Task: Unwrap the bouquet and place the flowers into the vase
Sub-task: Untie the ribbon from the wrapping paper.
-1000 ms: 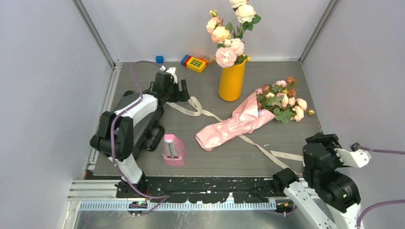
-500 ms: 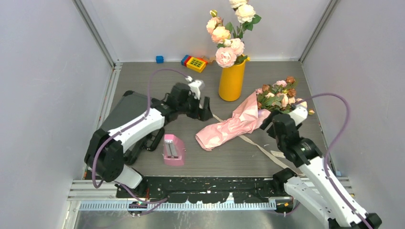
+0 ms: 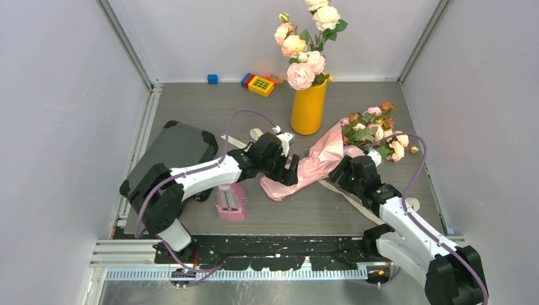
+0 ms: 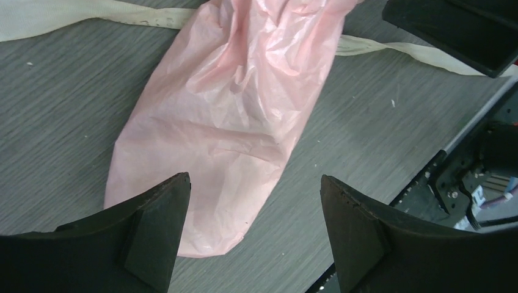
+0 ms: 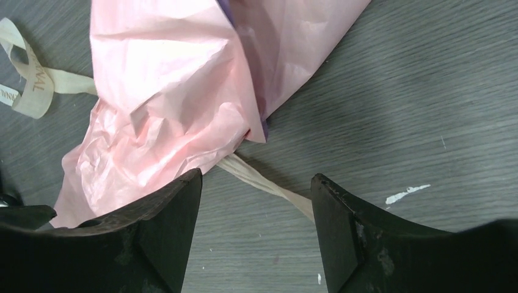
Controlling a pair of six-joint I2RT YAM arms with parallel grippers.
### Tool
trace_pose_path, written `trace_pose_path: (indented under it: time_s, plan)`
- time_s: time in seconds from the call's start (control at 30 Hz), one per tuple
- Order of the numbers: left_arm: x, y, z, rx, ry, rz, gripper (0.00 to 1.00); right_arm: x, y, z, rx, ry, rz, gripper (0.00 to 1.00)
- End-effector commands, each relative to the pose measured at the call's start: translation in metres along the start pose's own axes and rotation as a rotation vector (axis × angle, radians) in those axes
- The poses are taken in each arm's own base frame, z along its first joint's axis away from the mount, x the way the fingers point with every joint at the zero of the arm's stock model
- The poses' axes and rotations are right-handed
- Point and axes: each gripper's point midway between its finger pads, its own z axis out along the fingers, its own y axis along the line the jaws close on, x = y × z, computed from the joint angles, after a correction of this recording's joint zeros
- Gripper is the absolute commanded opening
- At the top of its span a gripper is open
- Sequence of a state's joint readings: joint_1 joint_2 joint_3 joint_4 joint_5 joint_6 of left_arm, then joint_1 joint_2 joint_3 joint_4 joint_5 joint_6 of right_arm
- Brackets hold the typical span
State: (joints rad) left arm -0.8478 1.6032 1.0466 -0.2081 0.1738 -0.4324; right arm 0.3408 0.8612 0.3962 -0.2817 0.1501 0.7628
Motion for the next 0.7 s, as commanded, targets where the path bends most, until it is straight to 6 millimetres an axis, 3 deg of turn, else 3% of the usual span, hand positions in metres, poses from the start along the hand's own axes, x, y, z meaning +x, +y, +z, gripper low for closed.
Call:
trace_pose_path:
  time_s: [0.0, 0.17, 0.43, 0.67]
  plan:
    - [-0.028, 0.004, 0.003, -0.060, -0.101, -0.025, 0.80, -0.018, 0.014, 0.008, -0.078, -0.056, 0.046, 0.69]
    - [-0.035, 0.002, 0.005, -0.059, -0.107, -0.019, 0.80, -0.022, 0.009, 0.017, -0.070, -0.068, 0.049, 0.64]
    - [-0.050, -0.009, 0.014, -0.017, -0.110, 0.015, 0.73, -0.016, 0.005, 0.026, -0.057, -0.054, 0.058, 0.47]
    - [-0.060, -0.006, 0.030, -0.044, -0.120, 0.105, 0.75, -0.015, 0.000, 0.035, -0.023, -0.045, 0.067, 0.37]
